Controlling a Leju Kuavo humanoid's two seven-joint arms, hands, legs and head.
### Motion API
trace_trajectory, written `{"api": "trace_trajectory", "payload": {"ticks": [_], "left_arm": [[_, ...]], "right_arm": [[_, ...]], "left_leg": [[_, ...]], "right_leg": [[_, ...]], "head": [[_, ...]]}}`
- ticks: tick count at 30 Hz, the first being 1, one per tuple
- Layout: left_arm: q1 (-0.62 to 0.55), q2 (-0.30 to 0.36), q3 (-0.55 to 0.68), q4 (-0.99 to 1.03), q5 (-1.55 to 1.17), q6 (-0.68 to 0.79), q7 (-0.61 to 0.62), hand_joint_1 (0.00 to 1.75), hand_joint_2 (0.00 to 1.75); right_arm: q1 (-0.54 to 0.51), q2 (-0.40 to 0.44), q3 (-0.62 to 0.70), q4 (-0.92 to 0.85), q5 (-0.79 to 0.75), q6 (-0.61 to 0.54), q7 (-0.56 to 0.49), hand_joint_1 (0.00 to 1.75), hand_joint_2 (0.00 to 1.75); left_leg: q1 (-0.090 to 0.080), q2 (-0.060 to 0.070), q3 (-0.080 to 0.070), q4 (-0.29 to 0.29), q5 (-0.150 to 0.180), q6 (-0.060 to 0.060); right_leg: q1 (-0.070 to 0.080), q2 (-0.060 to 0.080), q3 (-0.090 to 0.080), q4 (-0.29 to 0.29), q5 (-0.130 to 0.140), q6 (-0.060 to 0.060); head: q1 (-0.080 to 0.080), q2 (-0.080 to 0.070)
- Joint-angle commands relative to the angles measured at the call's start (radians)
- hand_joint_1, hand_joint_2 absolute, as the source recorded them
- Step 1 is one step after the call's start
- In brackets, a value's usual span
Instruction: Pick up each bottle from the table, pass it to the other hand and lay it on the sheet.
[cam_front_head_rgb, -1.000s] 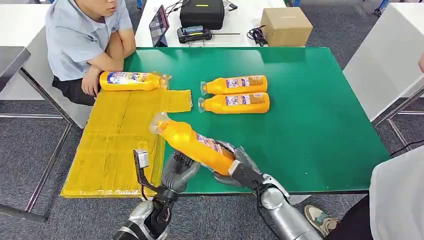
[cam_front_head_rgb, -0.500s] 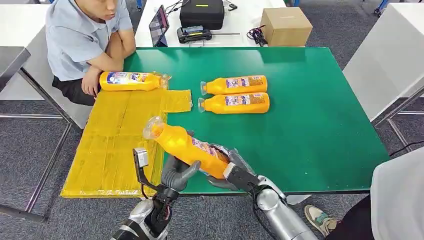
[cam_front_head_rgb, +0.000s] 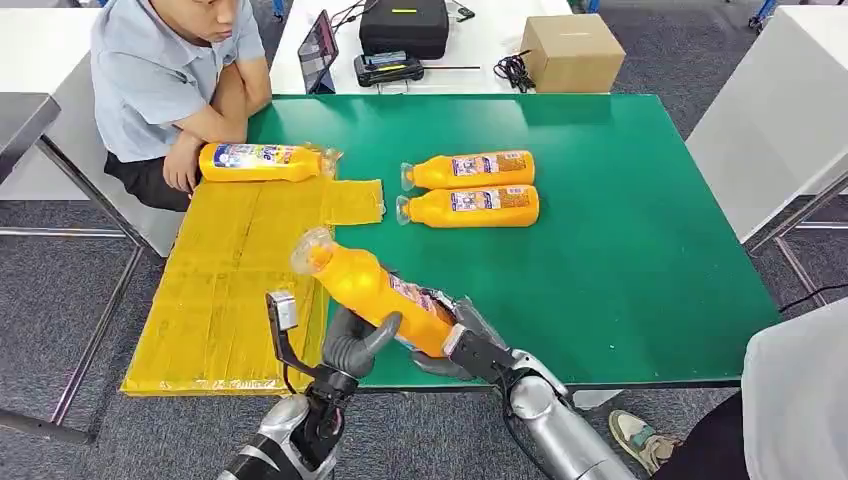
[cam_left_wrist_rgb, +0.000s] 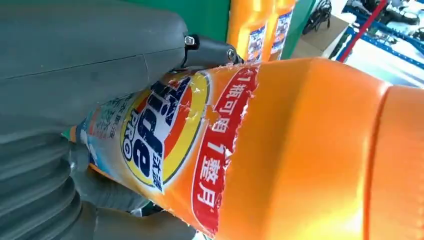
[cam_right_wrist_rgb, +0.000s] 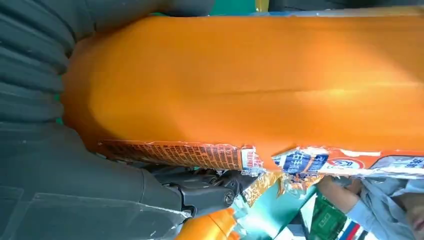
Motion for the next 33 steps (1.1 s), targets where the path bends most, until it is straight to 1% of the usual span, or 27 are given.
{"api": "trace_trajectory", "payload": {"ticks": [1, 3, 4, 6, 7, 10, 11, 12, 13, 14, 16, 17, 18, 19, 22, 23, 24, 26, 29, 30, 31, 33], "left_arm": [[-0.05, 0.001, -0.037, 0.012, -0.057, 0.057, -0.028, 1.75, 1.75], [-0.044, 0.001, -0.036, -0.001, -0.057, 0.057, -0.028, 1.75, 1.75], [-0.041, 0.003, -0.038, -0.006, -0.057, 0.053, -0.026, 1.75, 1.75], [-0.038, 0.006, -0.04, -0.011, -0.06, 0.054, -0.025, 1.75, 1.75], [-0.037, 0.007, -0.045, -0.011, -0.064, 0.055, -0.024, 1.75, 1.75], [-0.039, 0.01, -0.054, -0.012, -0.084, 0.066, -0.029, 1.75, 1.75], [-0.04, 0.01, -0.059, -0.013, -0.106, 0.089, -0.041, 1.75, 1.75], [-0.04, 0.01, -0.057, -0.014, -0.107, 0.09, -0.041, 1.75, 1.75], [-0.043, 0.012, -0.059, -0.013, -0.116, 0.098, -0.043, 1.75, 1.75], [-0.049, 0.022, -0.079, -0.018, -0.191, 0.168, -0.07, 1.75, 1.75], [-0.053, 0.032, -0.086, -0.024, -0.228, 0.193, -0.072, 1.75, 1.75], [-0.054, 0.037, -0.094, -0.026, -0.267, 0.225, -0.068, 1.75, 1.75], [-0.054, 0.038, -0.095, -0.03, -0.279, 0.232, -0.072, 1.75, 1.75], [-0.054, 0.038, -0.095, -0.03, -0.279, 0.232, -0.072, 1.75, 1.75], [-0.047, 0.044, -0.089, -0.05, -0.294, 0.237, -0.076, 1.75, 1.75], [-0.047, 0.044, -0.089, -0.05, -0.294, 0.237, -0.076, 1.75, 1.75], [-0.047, 0.044, -0.089, -0.05, -0.294, 0.237, -0.076, 1.75, 1.75], [-0.042, 0.044, -0.086, -0.06, -0.297, 0.24, -0.073, 1.75, 1.75], [-0.032, 0.037, -0.074, -0.082, -0.305, 0.241, -0.067, 1.75, 1.75], [-0.028, 0.038, -0.075, -0.09, -0.309, 0.242, -0.067, 1.75, 1.75], [-0.026, 0.038, -0.076, -0.096, -0.312, 0.242, -0.066, 1.75, 1.75], [-0.025, 0.042, -0.079, -0.106, -0.332, 0.252, -0.07, 1.75, 1.75]], "right_arm": [[-0.028, -0.003, 0.023, 0.047, -0.008, -0.006, 0.013, 1.26, 1.75], [-0.026, -0.004, 0.023, 0.048, -0.007, -0.008, 0.013, 1.26, 1.75], [-0.025, -0.004, 0.023, 0.048, -0.006, -0.009, 0.013, 1.29, 1.75], [-0.025, -0.003, 0.021, 0.047, -0.007, -0.011, 0.013, 1.27, 1.75], [-0.026, -0.004, 0.021, 0.046, -0.007, -0.01, 0.014, 1.33, 1.75], [-0.026, -0.005, 0.021, 0.045, -0.007, -0.01, 0.014, 1.33, 1.75], [-0.026, -0.005, 0.02, 0.045, -0.006, -0.011, 0.014, 1.26, 1.75], [-0.025, -0.005, 0.02, 0.045, -0.005, -0.012, 0.014, 0.96, 1.75], [-0.024, -0.005, 0.02, 0.045, -0.005, -0.012, 0.014, 0.96, 1.75], [-0.015, -0.003, 0.011, 0.039, -0.007, -0.022, 0.017, 0.0, 1.75], [-0.004, -0.001, 0.004, 0.031, -0.008, -0.03, 0.018, 0.0, 1.75], [0.002, -0.001, -0.004, 0.022, -0.01, -0.035, 0.023, 0.0, 1.75], [0.004, -0.001, -0.006, 0.02, -0.01, -0.037, 0.023, 0.0, 1.75], [0.004, -0.001, -0.006, 0.02, -0.01, -0.037, 0.023, 0.0, 1.75], [0.011, -0.002, -0.009, 0.013, -0.01, -0.04, 0.023, 0.0, 1.75], [0.011, -0.002, -0.009, 0.013, -0.01, -0.04, 0.023, 0.0, 1.75], [0.011, -0.002, -0.009, 0.013, -0.01, -0.04, 0.023, 0.0, 1.75], [0.014, -0.001, -0.011, 0.009, -0.01, -0.041, 0.024, 0.0, 1.75], [0.021, 0.0, -0.015, 0.002, -0.004, -0.048, 0.026, 0.0, 1.75], [0.023, -0.001, -0.016, -0.001, -0.003, -0.049, 0.026, 0.0, 1.75], [0.024, -0.001, -0.016, -0.004, -0.002, -0.05, 0.026, 0.0, 1.75], [0.027, -0.002, -0.017, -0.008, 0.0, -0.053, 0.026, 0.0, 1.75]], "left_leg": [[0.002, 0.0, 0.003, 0.001, -0.001, -0.002], [0.002, -0.001, 0.003, 0.001, -0.002, -0.002], [0.001, 0.0, 0.002, 0.001, -0.001, -0.002], [0.002, 0.0, 0.003, 0.001, -0.001, -0.002], [0.001, 0.0, 0.002, 0.0, -0.001, -0.002], [0.001, 0.0, 0.001, 0.0, 0.0, -0.001], [0.001, 0.0, 0.001, 0.0, 0.0, -0.001], [0.002, 0.0, 0.003, 0.0, -0.001, -0.002], [0.002, 0.0, 0.004, 0.001, -0.002, -0.002], [0.002, 0.0, 0.003, 0.001, -0.002, -0.002], [0.002, -0.001, 0.003, 0.001, -0.002, -0.002], [0.001, 0.0, 0.001, 0.0, 0.0, -0.001], [0.002, 0.0, 0.003, 0.001, -0.002, -0.002], [0.001, -0.001, 0.001, 0.0, 0.0, -0.001], [0.002, 0.0, 0.003, 0.0, -0.001, -0.002], [0.0, 0.0, 0.001, 0.0, 0.0, -0.001], [0.002, 0.0, 0.003, 0.001, -0.002, -0.002], [0.001, 0.0, 0.002, 0.0, -0.001, -0.001], [0.002, 0.0, 0.004, 0.001, -0.002, -0.003], [0.0, 0.0, 0.001, 0.0, 0.0, -0.001], [0.002, 0.0, 0.004, 0.001, -0.002, -0.003], [0.003, 0.001, 0.005, 0.001, -0.003, -0.003]], "right_leg": [[0.002, -0.001, 0.003, 0.0, -0.001, -0.003], [0.002, -0.002, 0.004, 0.0, -0.002, -0.003], [0.002, -0.001, 0.002, 0.0, -0.001, -0.002], [0.002, -0.001, 0.003, 0.0, -0.001, -0.002], [0.001, -0.001, 0.002, 0.0, -0.001, -0.002], [0.001, -0.001, 0.001, 0.0, -0.001, -0.002], [0.001, -0.001, 0.001, 0.0, 0.0, -0.002], [0.002, -0.001, 0.004, 0.0, -0.001, -0.003], [0.002, -0.001, 0.005, 0.0, -0.002, -0.003], [0.002, -0.001, 0.004, 0.0, -0.001, -0.003], [0.002, -0.001, 0.004, 0.0, -0.002, -0.003], [0.001, -0.001, 0.002, 0.0, -0.001, -0.002], [0.002, -0.001, 0.004, 0.0, -0.002, -0.003], [0.001, -0.001, 0.002, 0.0, -0.001, -0.002], [0.002, 0.0, 0.003, 0.0, -0.001, -0.003], [0.001, 0.0, 0.002, 0.0, 0.0, -0.002], [0.002, -0.001, 0.004, 0.0, -0.002, -0.003], [0.001, -0.001, 0.002, 0.0, -0.001, -0.002], [0.002, 0.0, 0.004, 0.0, -0.002, -0.003], [0.0, -0.001, 0.001, 0.0, 0.0, -0.001], [0.002, 0.0, 0.004, 0.0, -0.002, -0.003], [0.003, 0.0, 0.005, 0.0, -0.002, -0.004]], "head": [[0.0, 0.0], [0.0, 0.0], [0.0, 0.0], [0.0, 0.0], [0.0, 0.0], [0.0, 0.0], [0.0, 0.0], [0.0, 0.0], [0.0, 0.0], [0.0, 0.0], [0.0, 0.0], [0.0, 0.0], [0.0, 0.0], [0.0, 0.0], [0.0, 0.0], [0.0, 0.0], [0.0, 0.0], [0.0, 0.0], [0.0, 0.0], [0.0, 0.0], [0.0, 0.0], [0.0, 0.0]]}}
